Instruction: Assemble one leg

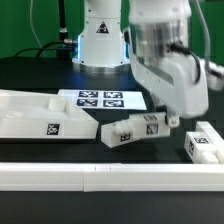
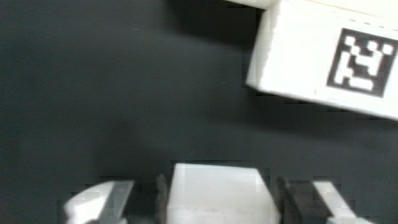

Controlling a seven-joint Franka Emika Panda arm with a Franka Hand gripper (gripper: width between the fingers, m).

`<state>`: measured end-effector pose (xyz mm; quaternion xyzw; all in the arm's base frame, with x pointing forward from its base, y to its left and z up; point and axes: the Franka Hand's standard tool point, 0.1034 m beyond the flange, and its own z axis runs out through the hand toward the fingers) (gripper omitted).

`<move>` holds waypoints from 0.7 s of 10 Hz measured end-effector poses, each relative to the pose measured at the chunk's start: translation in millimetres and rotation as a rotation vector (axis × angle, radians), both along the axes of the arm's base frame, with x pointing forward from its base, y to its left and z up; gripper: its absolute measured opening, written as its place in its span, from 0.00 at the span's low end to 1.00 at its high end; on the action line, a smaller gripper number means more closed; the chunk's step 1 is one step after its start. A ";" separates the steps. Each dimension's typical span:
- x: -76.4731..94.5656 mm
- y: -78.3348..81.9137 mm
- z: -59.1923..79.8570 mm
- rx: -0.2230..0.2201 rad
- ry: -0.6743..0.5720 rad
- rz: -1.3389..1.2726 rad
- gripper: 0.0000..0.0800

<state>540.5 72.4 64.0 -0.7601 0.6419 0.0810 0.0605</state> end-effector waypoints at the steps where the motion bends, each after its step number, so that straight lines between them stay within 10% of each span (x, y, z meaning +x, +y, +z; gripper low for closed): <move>1: -5.8 4.8 12.2 0.014 0.023 -0.062 0.36; 7: -0.2 6.1 25.8 0.030 0.086 -0.137 0.36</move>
Offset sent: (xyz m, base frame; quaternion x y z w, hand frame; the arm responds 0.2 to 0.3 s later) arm 0.0000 0.0000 0.0000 0.0000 0.0000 0.0000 1.0000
